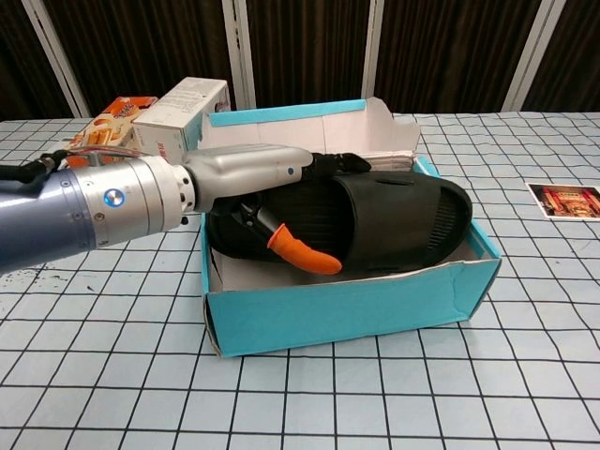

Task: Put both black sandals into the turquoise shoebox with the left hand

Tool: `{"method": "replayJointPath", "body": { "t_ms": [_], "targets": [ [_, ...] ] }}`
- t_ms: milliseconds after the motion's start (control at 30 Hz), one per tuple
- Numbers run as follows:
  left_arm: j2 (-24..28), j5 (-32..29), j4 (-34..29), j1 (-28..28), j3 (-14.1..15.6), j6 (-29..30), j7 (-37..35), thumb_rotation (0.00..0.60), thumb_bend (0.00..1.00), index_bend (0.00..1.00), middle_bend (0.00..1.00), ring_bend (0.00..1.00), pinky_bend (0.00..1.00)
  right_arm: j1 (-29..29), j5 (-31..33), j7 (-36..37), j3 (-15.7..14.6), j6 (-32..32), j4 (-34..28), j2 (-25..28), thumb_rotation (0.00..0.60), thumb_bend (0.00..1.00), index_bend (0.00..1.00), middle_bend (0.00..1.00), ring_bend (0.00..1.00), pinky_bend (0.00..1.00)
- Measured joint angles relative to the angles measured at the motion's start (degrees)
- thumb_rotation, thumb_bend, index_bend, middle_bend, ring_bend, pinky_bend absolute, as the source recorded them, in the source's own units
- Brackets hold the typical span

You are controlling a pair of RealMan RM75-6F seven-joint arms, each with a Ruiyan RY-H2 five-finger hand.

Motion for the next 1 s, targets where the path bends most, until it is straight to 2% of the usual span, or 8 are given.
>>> {"method": "replayJointPath", "body": {
  "t_ms": [333,733,1000],
  "targets": [
    [-1.87,3.46,3.04,0.75,1.47,1.17,-0.34,0.195,0.13,0.00,0.00,0.00,0.00,0.18,-0.31,-0.30,-0.12,-0.09,-0.27,-0.02,0.600,0.23,0.16,0.17,0.21,0.23],
    [-3.19,3.58,5.51,0.59,3.62,-1.39,5.42,0.189,0.13,0.00,0.00,0.00,0.00,0.02,-0.64,0.24,-0.10,0.40,-0.11,0.01,0.600,0.23,0.16,0.17,0.21,0.23],
    [-4.34,4.37,6.53,0.56,3.84,-0.95,9.29,0.185,0.13,0.00,0.00,0.00,0.00,0.03,-0.73,0.28,-0.09,0.57,0.00,-0.11,0.600,0.23,0.16,0.17,0.21,0.23]
  ]
}}
